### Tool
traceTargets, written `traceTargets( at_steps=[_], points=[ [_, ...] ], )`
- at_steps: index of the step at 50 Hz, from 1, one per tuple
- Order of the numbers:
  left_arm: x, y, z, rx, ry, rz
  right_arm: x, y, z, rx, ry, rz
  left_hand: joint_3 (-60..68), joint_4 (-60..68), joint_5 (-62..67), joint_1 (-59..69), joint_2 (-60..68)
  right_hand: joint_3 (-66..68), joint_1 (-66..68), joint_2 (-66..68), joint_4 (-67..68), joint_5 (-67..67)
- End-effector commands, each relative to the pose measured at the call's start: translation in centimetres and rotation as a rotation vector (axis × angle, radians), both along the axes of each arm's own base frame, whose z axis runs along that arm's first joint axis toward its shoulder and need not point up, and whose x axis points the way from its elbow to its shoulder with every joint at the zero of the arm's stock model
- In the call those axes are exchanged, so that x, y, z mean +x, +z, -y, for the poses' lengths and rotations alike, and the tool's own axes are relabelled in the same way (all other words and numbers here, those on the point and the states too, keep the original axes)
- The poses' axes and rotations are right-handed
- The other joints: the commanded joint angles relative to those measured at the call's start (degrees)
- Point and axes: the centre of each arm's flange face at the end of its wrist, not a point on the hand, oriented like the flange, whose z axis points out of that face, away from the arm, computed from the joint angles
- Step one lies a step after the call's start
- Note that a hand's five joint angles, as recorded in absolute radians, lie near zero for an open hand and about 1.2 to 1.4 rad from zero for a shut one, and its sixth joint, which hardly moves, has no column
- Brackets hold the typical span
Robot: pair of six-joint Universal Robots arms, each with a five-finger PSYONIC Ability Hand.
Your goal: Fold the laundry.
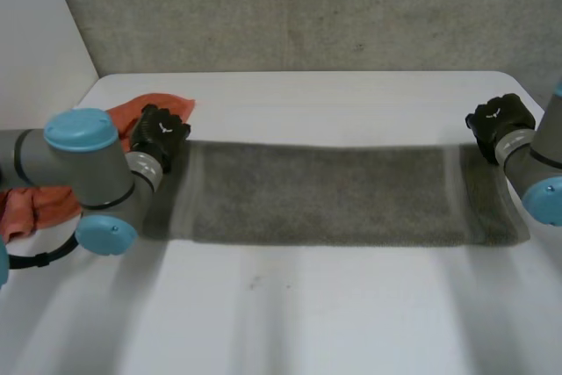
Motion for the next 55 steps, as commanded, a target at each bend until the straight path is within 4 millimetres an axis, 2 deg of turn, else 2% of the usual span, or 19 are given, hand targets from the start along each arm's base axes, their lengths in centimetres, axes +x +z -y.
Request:
traceTargets(
  at_steps=[1,6,8,12,14,15,18,21,24,26,31,34,38,41,44,45,46,49,55],
  points=[
    [-0.9,0.0,-0.1,-0.032,-0.011,-0.010,-0.4,1.6,2.0,-0.141,-0.108,0.056,-32.6,-33.0,-30.7,-25.6,-31.4,-30.3,-22.2,-28.4,-30.7,-30.6],
    [-0.9,1.5,-1.3,-0.040,-0.005,-0.020,-0.5,5.9,0.8,-0.212,-0.102,0.203,-32.6,-33.0,-30.7,-25.6,-31.4,-30.3,-22.2,-28.4,-30.7,-30.6],
    [-0.4,2.4,-2.5,-0.033,-0.001,-0.025,-0.5,8.4,-0.7,-0.228,-0.054,0.275,-32.6,-33.0,-30.7,-25.6,-31.4,-30.3,-22.2,-28.4,-30.7,-30.6],
    [0.4,3.5,-5.0,-0.010,-0.003,-0.050,-1.5,10.2,-4.0,-0.149,0.031,0.325,-32.6,-33.0,-30.7,-25.6,-31.4,-30.3,-22.2,-28.4,-30.7,-30.6],
    [0.8,4.0,-6.1,0.002,-0.003,-0.070,-1.9,10.0,-5.3,-0.087,0.056,0.329,-32.6,-33.0,-30.7,-25.6,-31.4,-30.3,-22.2,-28.4,-30.7,-30.6],
    [1.2,4.3,-7.2,0.018,-0.003,-0.096,-2.4,9.3,-6.6,0.000,0.066,0.337,-32.6,-33.0,-30.7,-25.6,-31.4,-30.3,-22.2,-28.4,-30.7,-30.6],
    [1.8,4.6,-9.1,0.052,0.001,-0.146,-3.5,7.9,-8.8,0.153,0.047,0.355,-32.6,-33.0,-30.7,-25.6,-31.4,-29.8,-21.6,-27.8,-30.1,-30.0],
    [2.2,4.3,-10.2,0.088,0.007,-0.183,-4.5,6.3,-10.4,0.262,0.014,0.371,-32.6,-33.0,-30.7,-25.6,-31.4,-22.4,-14.2,-20.4,-22.7,-22.6],
    [2.4,3.4,-11.5,0.156,0.001,-0.241,-5.4,3.3,-12.1,0.347,0.006,0.357,-32.6,-33.0,-30.7,-25.6,-31.4,-14.5,-6.3,-12.5,-14.8,-14.7],
    [2.5,3.0,-11.8,0.179,-0.004,-0.258,-5.6,1.8,-12.6,0.340,0.034,0.313,-32.6,-33.0,-30.7,-25.6,-31.4,-13.4,-5.3,-11.5,-13.8,-13.7],
    [2.4,2.9,-11.9,0.186,-0.013,-0.262,-6.6,-0.1,-12.0,0.270,0.040,0.269,-32.6,-33.0,-30.7,-25.6,-31.4,-8.2,0.0,-6.2,-8.5,-8.4],
    [2.4,2.9,-11.9,0.184,-0.014,-0.263,-6.8,-2.0,-11.3,0.274,0.040,0.266,-32.6,-33.0,-30.7,-25.6,-31.4,-5.5,2.6,-3.6,-5.8,-5.8],
    [2.4,2.9,-11.9,0.184,-0.015,-0.263,-7.0,-3.1,-10.8,0.291,0.033,0.269,-32.6,-33.0,-30.7,-25.6,-31.4,-1.8,6.3,0.1,-2.2,-2.1],
    [2.4,2.9,-11.9,0.186,-0.015,-0.262,-7.0,-3.5,-10.5,0.291,0.037,0.268,-32.6,-33.0,-30.7,-25.6,-31.4,0.5,8.7,2.5,0.2,0.3],
    [2.4,2.9,-11.9,0.186,-0.015,-0.262,-7.1,-3.7,-9.9,0.275,0.039,0.268,-32.6,-33.0,-30.7,-25.6,-31.4,12.4,20.6,14.4,12.1,12.2],
    [2.4,2.9,-11.9,0.184,-0.015,-0.263,-7.2,-3.7,-9.7,0.266,0.040,0.266,-32.6,-33.0,-30.7,-25.6,-31.4,19.0,27.1,20.9,18.7,18.7],
    [2.4,2.9,-11.9,0.184,-0.015,-0.263,-7.3,-3.7,-9.4,0.252,0.040,0.263,-32.6,-33.0,-30.7,-25.6,-31.4,39.5,47.6,41.4,39.1,39.2],
    [2.4,2.9,-11.9,0.184,-0.012,-0.263,-7.5,-3.3,-8.9,0.232,0.028,0.270,-32.6,-33.0,-30.7,-25.6,-31.4,39.7,47.8,41.6,39.3,39.4],
    [2.3,3.0,-12.0,0.184,-0.017,-0.262,-10.1,-2.5,-8.1,0.191,-0.053,0.258,-32.6,-33.0,-30.7,-25.6,-31.4,39.7,47.8,41.6,39.3,39.4]
  ],
)
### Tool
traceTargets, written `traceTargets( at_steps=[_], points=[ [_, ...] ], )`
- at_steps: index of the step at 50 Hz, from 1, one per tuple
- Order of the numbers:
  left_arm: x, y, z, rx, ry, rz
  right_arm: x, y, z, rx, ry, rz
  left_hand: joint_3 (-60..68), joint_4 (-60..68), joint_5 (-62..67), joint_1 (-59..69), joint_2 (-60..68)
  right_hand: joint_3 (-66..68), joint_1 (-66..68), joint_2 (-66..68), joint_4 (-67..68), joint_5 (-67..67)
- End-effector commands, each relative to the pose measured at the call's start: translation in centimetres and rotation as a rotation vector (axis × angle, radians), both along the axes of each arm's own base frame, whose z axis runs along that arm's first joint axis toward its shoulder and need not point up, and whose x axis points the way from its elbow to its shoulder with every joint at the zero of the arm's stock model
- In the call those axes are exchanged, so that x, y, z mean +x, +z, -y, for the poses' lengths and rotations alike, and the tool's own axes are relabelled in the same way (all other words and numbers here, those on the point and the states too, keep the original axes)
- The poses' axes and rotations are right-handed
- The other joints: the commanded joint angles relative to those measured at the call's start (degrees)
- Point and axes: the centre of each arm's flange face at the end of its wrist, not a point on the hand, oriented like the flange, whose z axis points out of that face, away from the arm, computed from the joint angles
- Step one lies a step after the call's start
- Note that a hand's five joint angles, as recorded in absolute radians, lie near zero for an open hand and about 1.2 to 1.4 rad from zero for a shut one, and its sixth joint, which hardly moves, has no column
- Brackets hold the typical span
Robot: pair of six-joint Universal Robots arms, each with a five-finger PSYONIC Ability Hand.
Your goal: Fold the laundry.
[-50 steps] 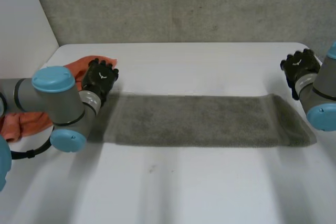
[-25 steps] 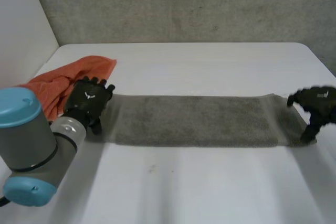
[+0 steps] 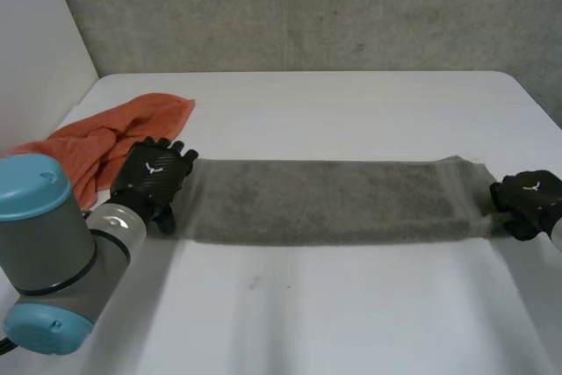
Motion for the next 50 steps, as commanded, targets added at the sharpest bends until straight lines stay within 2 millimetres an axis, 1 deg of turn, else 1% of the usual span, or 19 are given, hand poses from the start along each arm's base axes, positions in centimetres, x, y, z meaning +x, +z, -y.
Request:
traceTargets(
  at_steps=[1,7,11,13,17,18,21,22,25,26,29,30,34,36,37,38,41,45,50],
  points=[
    [0.0,0.0,-0.2,0.001,-0.001,0.001,-3.0,1.3,1.2,-0.047,-0.101,-0.026,-1.8,-1.5,-2.7,-1.0,-1.5,12.3,25.3,12.8,12.0,13.8],
    [0.0,0.4,-0.1,-0.009,0.002,-0.003,-8.6,3.9,3.4,-0.142,-0.304,-0.138,-1.8,-1.5,-2.7,-1.0,-1.5,12.3,25.3,12.8,12.0,13.8],
    [0.0,0.5,-0.1,-0.011,0.000,-0.004,-10.5,5.1,4.3,-0.179,-0.359,-0.266,-1.8,-1.5,-2.7,-1.0,-1.5,12.3,25.3,12.8,12.0,13.8],
    [0.0,0.5,-0.2,-0.011,0.000,-0.003,-10.6,5.3,4.5,-0.187,-0.358,-0.318,-1.8,-1.5,-2.7,-1.0,-1.5,12.3,25.3,12.8,12.0,13.8],
    [0.0,0.5,-0.2,-0.011,-0.001,-0.003,-6.9,7.0,4.5,-0.260,-0.247,-0.314,-1.8,-1.5,-2.7,-1.0,-1.5,12.3,25.3,12.8,12.0,13.8],
    [0.0,0.5,-0.2,-0.011,0.000,-0.003,-3.9,8.6,4.2,-0.320,-0.179,-0.282,-1.8,-1.5,-2.7,-1.0,-1.5,12.3,25.3,12.8,12.0,13.8],
    [0.0,0.5,-0.1,-0.011,0.002,-0.003,0.8,10.9,3.1,-0.411,-0.067,-0.206,-1.8,-1.5,-2.7,-1.0,-1.5,12.3,25.3,12.8,12.0,13.8],
    [0.0,0.6,-0.1,-0.012,0.003,-0.004,3.9,12.1,2.0,-0.460,0.018,-0.150,-1.8,-1.5,-2.7,-1.0,-1.5,12.3,25.3,12.8,12.0,13.8],
    [0.1,0.9,-0.1,-0.022,0.006,-0.007,8.9,13.1,-0.4,-0.510,0.183,-0.072,-1.8,-1.5,-2.7,-1.0,-1.5,12.3,25.3,12.8,12.0,13.8],
    [0.2,1.2,-0.1,-0.030,0.010,-0.013,12.4,13.1,-2.5,-0.525,0.315,-0.026,-1.8,-1.5,-2.7,-1.0,-1.5,12.3,25.3,12.8,12.0,13.8],
    [0.2,1.5,-0.2,-0.035,0.010,-0.016,17.1,12.6,-5.9,-0.534,0.514,0.022,-1.8,-1.5,-2.7,-1.0,-1.5,12.3,25.3,12.8,12.0,13.8],
    [0.1,1.6,-0.2,-0.040,0.007,-0.018,19.8,11.3,-8.0,-0.508,0.631,0.048,-1.8,-1.5,-2.7,-1.0,-1.5,12.3,25.3,12.8,12.0,13.8],
    [0.0,1.7,-0.4,-0.040,0.002,-0.018,24.6,7.1,-12.2,-0.405,0.835,0.065,-1.8,-1.5,-2.7,-1.0,-1.5,12.3,25.3,12.8,12.0,13.8],
    [-0.2,1.7,-0.6,-0.038,-0.004,-0.018,25.6,5.5,-13.0,-0.372,0.872,0.045,-1.8,-1.5,-2.7,-1.0,-1.5,12.3,25.3,12.8,12.0,13.8],
    [-0.3,1.7,-0.7,-0.039,-0.009,-0.016,26.0,4.8,-13.3,-0.350,0.878,0.031,-1.8,-1.5,-2.7,-1.0,-1.5,6.5,19.5,7.1,6.2,8.1],
    [-0.6,1.7,-1.0,-0.039,-0.021,-0.017,26.1,3.3,-13.3,-0.304,0.860,-0.002,-1.8,-1.5,-2.7,-1.0,-1.5,-23.5,-10.5,-23.0,-23.8,-22.0],
    [-1.1,1.7,-1.4,-0.040,-0.039,-0.017,25.5,2.9,-12.5,-0.269,0.775,-0.047,-1.8,-1.5,-2.7,-1.0,-1.5,-57.7,-44.7,-57.2,-58.0,-56.2],
    [-1.8,1.8,-1.7,-0.048,-0.064,-0.022,24.4,3.7,-12.1,-0.237,0.667,-0.044,-1.8,-1.5,-2.7,-1.0,-1.5,-57.7,-44.7,-57.2,-58.0,-56.2],
    [-3.5,2.6,-1.8,-0.080,-0.112,-0.043,19.1,6.1,-9.0,-0.145,0.433,0.141,-1.8,-1.5,-2.7,-1.0,-1.5,-57.7,-44.7,-57.2,-58.0,-56.2]
  ],
)
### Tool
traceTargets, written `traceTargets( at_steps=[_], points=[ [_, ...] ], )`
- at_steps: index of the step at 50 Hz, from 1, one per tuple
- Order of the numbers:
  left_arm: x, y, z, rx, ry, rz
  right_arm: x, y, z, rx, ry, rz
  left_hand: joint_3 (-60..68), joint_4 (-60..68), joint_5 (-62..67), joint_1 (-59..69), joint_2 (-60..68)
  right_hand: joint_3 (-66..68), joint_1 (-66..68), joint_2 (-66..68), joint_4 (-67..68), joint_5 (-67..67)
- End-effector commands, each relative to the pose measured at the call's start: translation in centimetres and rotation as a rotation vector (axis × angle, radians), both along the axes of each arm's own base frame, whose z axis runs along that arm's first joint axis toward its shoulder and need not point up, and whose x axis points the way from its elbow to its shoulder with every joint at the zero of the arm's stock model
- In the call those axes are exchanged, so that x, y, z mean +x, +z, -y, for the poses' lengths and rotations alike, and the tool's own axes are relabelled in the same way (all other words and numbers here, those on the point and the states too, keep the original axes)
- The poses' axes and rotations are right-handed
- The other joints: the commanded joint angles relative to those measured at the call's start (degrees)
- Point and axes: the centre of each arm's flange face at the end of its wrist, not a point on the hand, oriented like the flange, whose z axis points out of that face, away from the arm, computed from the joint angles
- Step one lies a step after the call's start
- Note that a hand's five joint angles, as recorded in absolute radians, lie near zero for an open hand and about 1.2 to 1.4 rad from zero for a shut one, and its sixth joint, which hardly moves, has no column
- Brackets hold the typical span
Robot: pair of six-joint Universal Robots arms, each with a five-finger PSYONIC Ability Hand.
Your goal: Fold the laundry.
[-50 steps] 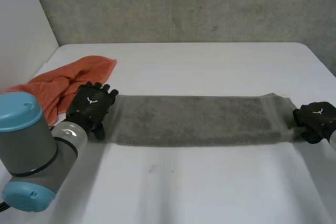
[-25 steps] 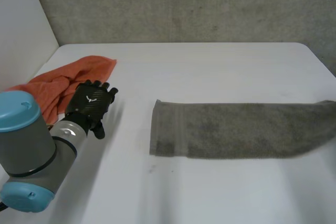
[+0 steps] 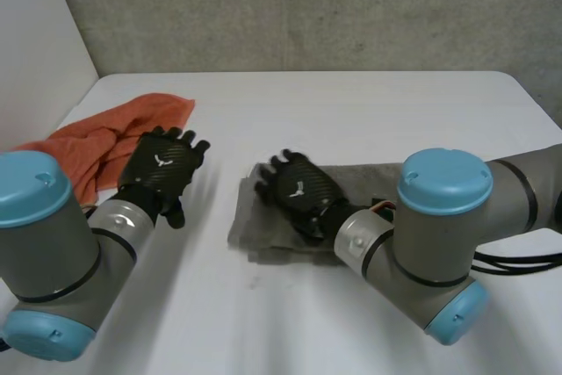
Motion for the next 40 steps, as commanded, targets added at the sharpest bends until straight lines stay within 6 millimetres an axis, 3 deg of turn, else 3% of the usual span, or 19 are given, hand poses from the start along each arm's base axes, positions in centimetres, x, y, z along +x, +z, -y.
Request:
traceTargets(
  at_steps=[1,5,10,13,18,19,23,29,30,31,40],
  points=[
    [-2.5,0.8,-0.5,-0.038,-0.074,-0.024,-6.7,3.2,3.8,0.171,-0.315,0.178,-1.8,-1.5,-2.7,-1.0,-1.5,-2.2,-1.3,-2.4,-3.0,-3.6],
    [-4.7,0.7,-1.4,-0.032,-0.139,-0.049,-9.6,3.3,3.7,0.248,-0.411,0.235,-1.8,-1.5,-2.7,-1.0,-1.5,-2.2,-1.3,-2.4,-3.0,-3.6],
    [-6.8,-0.2,-2.1,-0.008,-0.191,-0.061,-13.6,0.7,4.3,0.287,-0.536,0.152,-1.8,-1.5,-2.7,-1.0,-1.5,-2.0,-1.0,-2.2,-2.8,-3.4],
    [-7.7,-0.6,-2.7,-0.004,-0.219,-0.058,-15.4,-0.8,4.5,0.288,-0.569,0.082,-1.8,-1.5,-2.7,-1.0,-1.5,6.1,7.0,5.9,5.3,4.7],
    [-7.9,-0.7,-2.7,-0.002,-0.222,-0.057,-16.1,-3.4,5.2,0.354,-0.553,0.036,-1.8,-1.5,-2.7,-1.0,-1.5,37.0,38.0,36.8,36.2,35.6],
    [-7.8,-0.5,-2.7,-0.006,-0.220,-0.059,-16.2,-3.9,5.8,0.376,-0.549,0.042,-1.8,-1.5,-2.7,-1.0,-1.5,51.9,52.8,51.7,51.1,50.5],
    [-7.4,0.0,-2.7,-0.011,-0.211,-0.064,-16.2,-3.7,6.8,0.406,-0.559,0.082,-1.8,-1.5,-2.7,-1.0,-1.5,67.8,68.7,67.5,67.0,66.3],
    [-6.5,1.0,-2.5,-0.029,-0.188,-0.077,-16.2,-3.0,6.8,0.454,-0.575,0.138,-1.8,-1.5,-2.7,-1.0,-1.5,65.5,66.5,65.3,64.7,64.1],
    [-6.0,1.1,-2.2,-0.029,-0.173,-0.075,-16.2,-2.9,6.8,0.461,-0.587,0.148,-1.8,-1.5,-2.7,-1.0,-1.5,43.5,44.5,43.3,42.7,42.1],
    [-5.8,1.1,-2.0,-0.029,-0.167,-0.075,-16.3,-2.8,6.8,0.464,-0.593,0.149,-1.8,-1.5,-2.7,-1.0,-1.5,32.0,32.9,31.7,31.2,30.5],
    [-5.1,1.1,-1.4,-0.024,-0.140,-0.076,-16.4,-1.5,5.9,0.500,-0.609,0.187,-1.8,-1.5,-2.7,-1.0,-1.5,26.0,26.9,25.7,25.2,24.5]
  ],
)
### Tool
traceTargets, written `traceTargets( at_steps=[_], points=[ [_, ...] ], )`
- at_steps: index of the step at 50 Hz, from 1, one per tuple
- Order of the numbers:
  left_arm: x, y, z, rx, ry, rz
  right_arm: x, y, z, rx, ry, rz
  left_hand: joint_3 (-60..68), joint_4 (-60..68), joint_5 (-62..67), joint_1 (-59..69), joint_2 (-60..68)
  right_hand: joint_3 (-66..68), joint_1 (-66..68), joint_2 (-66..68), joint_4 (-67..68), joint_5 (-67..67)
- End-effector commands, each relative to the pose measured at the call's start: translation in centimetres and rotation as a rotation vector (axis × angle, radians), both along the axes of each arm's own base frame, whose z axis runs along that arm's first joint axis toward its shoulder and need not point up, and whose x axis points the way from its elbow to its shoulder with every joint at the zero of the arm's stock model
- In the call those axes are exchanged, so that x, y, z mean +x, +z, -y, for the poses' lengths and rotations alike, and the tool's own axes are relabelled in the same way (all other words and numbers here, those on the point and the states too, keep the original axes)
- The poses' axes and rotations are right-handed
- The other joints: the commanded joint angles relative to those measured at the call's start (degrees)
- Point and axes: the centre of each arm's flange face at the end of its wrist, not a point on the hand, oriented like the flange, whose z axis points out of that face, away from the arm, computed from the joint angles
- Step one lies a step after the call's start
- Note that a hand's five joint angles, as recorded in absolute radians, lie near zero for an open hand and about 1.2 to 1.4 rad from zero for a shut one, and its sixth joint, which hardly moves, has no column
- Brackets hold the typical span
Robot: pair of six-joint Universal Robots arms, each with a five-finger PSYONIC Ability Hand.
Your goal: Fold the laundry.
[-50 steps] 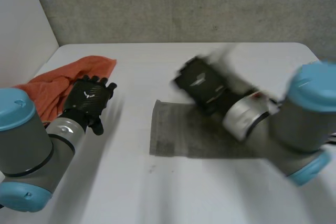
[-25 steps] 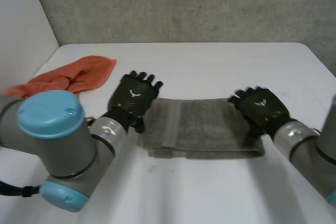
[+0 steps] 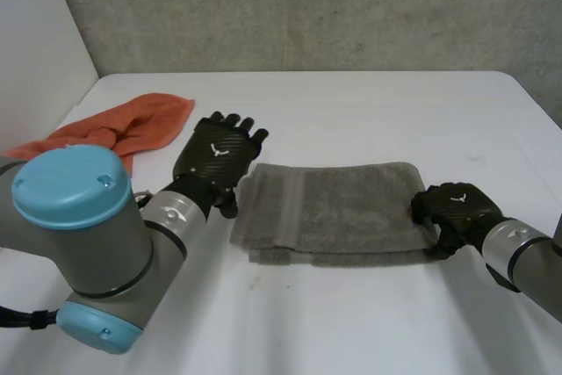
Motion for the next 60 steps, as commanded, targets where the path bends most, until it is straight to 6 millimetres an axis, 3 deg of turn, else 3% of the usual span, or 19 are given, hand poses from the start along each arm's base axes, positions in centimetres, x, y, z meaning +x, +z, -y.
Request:
traceTargets(
  at_steps=[1,9,12,16,24,28,32,36,37,38,41,43,44,48,49,51,55,56,60],
  points=[
    [0.5,-0.1,0.4,0.006,0.018,0.000,-0.1,1.1,-0.7,0.017,-0.021,0.031,-1.8,-1.5,-2.7,-1.0,-1.5,1.6,4.3,0.4,1.5,1.0],
    [0.5,-0.3,0.1,0.013,0.014,0.007,0.1,1.0,-0.3,0.037,-0.033,0.074,-1.8,-1.5,-2.7,-1.0,-1.5,7.0,9.6,5.8,6.9,6.4],
    [0.4,-0.4,-0.1,0.015,0.009,0.008,0.0,0.5,0.0,0.048,-0.044,0.073,-1.8,-1.5,-2.7,-1.0,-1.5,17.4,20.1,16.2,17.3,16.8],
    [0.6,-0.6,-0.1,0.019,0.012,0.011,-0.1,-0.1,0.5,0.064,-0.054,0.076,-1.8,-1.5,-2.7,-1.0,-1.5,43.4,46.0,42.2,43.3,42.8],
    [0.7,-0.5,0.1,0.019,0.018,0.011,-0.4,0.3,1.0,0.026,-0.070,0.024,-1.8,-1.5,-2.7,-1.0,-1.5,43.4,46.1,42.2,43.3,42.8],
    [0.9,-0.6,0.3,0.023,0.026,0.013,-0.8,2.1,1.7,-0.078,-0.091,-0.060,-1.8,-1.5,-2.7,-1.0,-1.5,43.4,46.1,42.2,43.3,42.8],
    [1.4,-0.2,0.7,0.014,0.043,0.007,-0.3,5.4,2.2,-0.218,-0.079,-0.106,-1.8,-1.5,-2.7,-1.0,-1.5,43.4,46.1,42.2,43.3,42.8],
    [2.2,0.5,1.6,-0.003,0.078,-0.005,4.9,7.7,0.1,-0.314,0.084,-0.068,-1.8,-1.5,-2.7,-1.0,-1.5,43.4,46.1,42.2,43.3,42.8],
    [2.5,0.7,1.9,-0.007,0.091,-0.011,7.6,8.6,-1.2,-0.351,0.169,-0.045,-1.8,-1.5,-2.7,-1.0,-1.5,43.4,46.1,42.2,43.3,42.8],
    [2.6,0.8,2.1,-0.008,0.096,-0.015,8.9,8.8,-1.9,-0.361,0.207,-0.036,-1.8,-1.5,-2.7,-1.0,-1.5,43.4,46.1,42.2,43.3,42.8],
    [3.1,1.2,2.5,-0.005,0.121,-0.039,13.2,8.3,-4.5,-0.368,0.336,-0.016,-1.8,-1.5,-2.7,-1.0,-1.5,43.4,46.1,42.2,43.3,42.8],
    [3.3,1.4,2.6,-0.003,0.130,-0.055,14.4,7.8,-5.6,-0.352,0.372,-0.021,-1.8,-1.5,-2.7,-1.0,-1.5,43.4,46.1,42.2,43.3,42.8],
    [3.4,1.5,2.6,0.000,0.135,-0.060,14.8,7.2,-6.2,-0.323,0.368,-0.026,-1.8,-1.5,-2.7,-1.0,-1.5,28.8,31.5,27.6,28.7,28.3],
    [3.5,1.0,2.1,0.028,0.133,-0.064,13.2,6.7,-4.7,-0.305,0.183,-0.015,-1.8,-1.5,-2.7,-1.0,-1.5,-7.7,-5.0,-8.9,-7.8,-8.3],
    [3.5,0.9,2.1,0.030,0.133,-0.062,12.7,6.7,-4.2,-0.307,0.145,-0.006,-1.8,-1.5,-2.7,-1.0,-1.5,-11.3,-8.6,-12.5,-11.4,-11.9],
    [3.6,0.8,2.0,0.036,0.131,-0.059,11.6,6.4,-3.4,-0.307,0.076,0.001,-1.8,-1.5,-2.7,-1.0,-1.5,-13.0,-10.4,-14.2,-13.1,-13.6],
    [3.5,0.7,1.8,0.037,0.125,-0.058,7.5,6.3,-1.4,-0.284,-0.047,-0.008,-1.8,-1.5,-2.7,-1.0,-1.5,-11.5,-8.9,-12.7,-11.6,-12.1],
    [3.5,0.7,1.8,0.038,0.125,-0.057,5.5,6.2,-0.8,-0.266,-0.087,-0.013,-1.8,-1.5,-2.7,-1.0,-1.5,-10.2,-7.5,-11.4,-10.3,-10.8],
    [3.4,0.5,1.7,0.045,0.123,-0.055,2.5,4.4,-1.1,-0.176,-0.088,-0.019,-1.8,-1.5,-2.7,-1.0,-1.5,-3.8,-1.1,-5.0,-3.9,-4.4]
  ],
)
